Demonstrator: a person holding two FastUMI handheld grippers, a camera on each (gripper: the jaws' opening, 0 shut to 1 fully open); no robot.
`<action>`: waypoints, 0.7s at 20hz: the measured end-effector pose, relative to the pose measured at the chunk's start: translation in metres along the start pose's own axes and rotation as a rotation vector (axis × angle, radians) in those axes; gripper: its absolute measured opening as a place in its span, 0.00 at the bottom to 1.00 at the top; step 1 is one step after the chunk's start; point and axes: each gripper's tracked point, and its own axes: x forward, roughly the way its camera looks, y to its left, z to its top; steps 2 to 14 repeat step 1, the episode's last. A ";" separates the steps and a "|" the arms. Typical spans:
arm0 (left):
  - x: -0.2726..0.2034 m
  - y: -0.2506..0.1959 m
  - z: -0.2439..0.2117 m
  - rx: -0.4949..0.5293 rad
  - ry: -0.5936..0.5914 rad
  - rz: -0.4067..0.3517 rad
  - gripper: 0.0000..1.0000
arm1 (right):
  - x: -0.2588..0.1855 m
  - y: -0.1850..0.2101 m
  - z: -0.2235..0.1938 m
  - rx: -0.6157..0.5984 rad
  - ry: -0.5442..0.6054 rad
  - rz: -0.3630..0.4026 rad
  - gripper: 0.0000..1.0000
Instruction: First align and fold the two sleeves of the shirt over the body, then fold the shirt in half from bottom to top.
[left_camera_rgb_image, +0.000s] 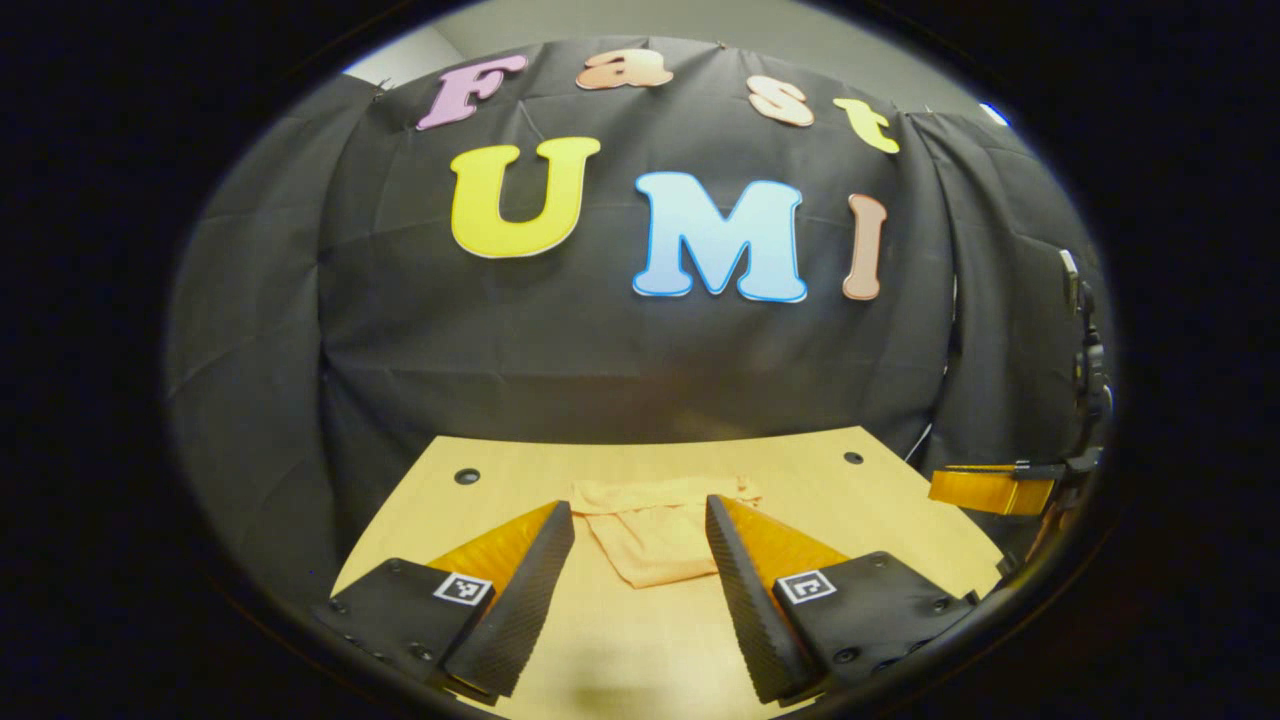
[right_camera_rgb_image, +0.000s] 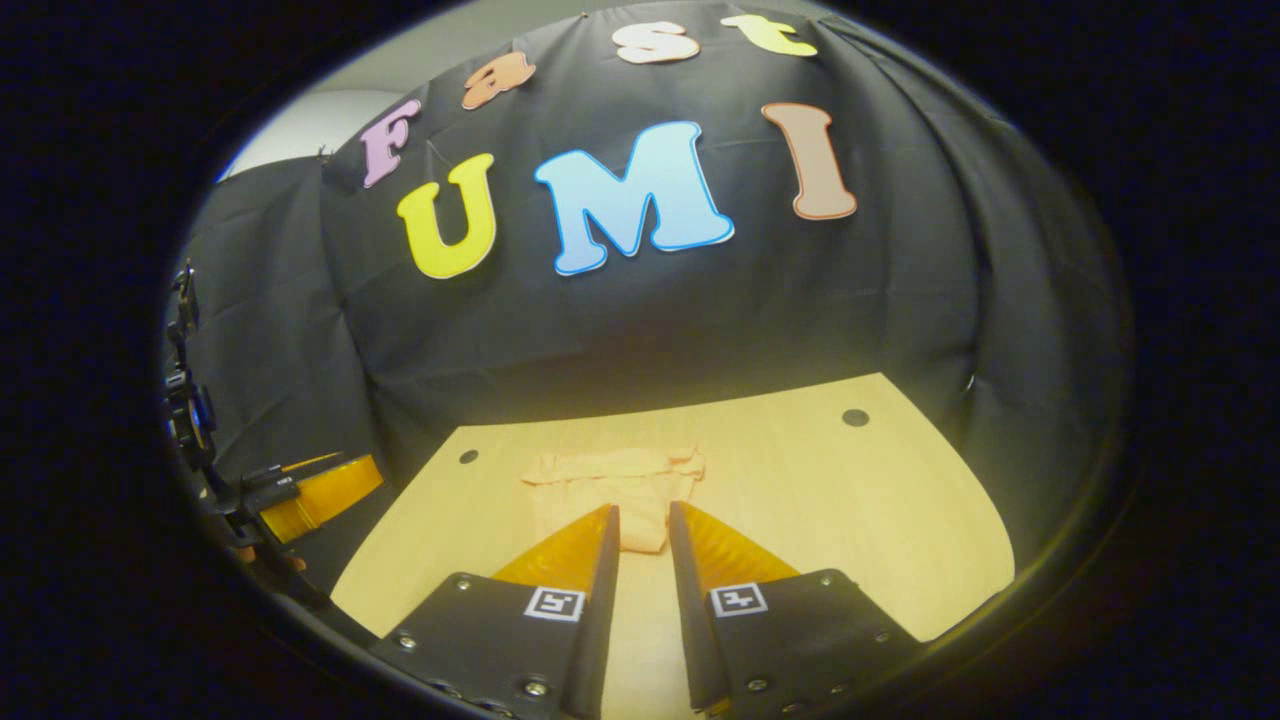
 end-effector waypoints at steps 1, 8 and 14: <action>-0.007 -0.003 0.000 0.011 -0.004 -0.003 0.84 | -0.007 0.000 -0.001 0.000 -0.006 -0.005 0.31; -0.007 -0.003 0.000 0.011 -0.004 -0.003 0.84 | -0.007 0.000 -0.001 0.000 -0.006 -0.005 0.31; -0.007 -0.003 0.000 0.011 -0.004 -0.003 0.84 | -0.007 0.000 -0.001 0.000 -0.006 -0.005 0.31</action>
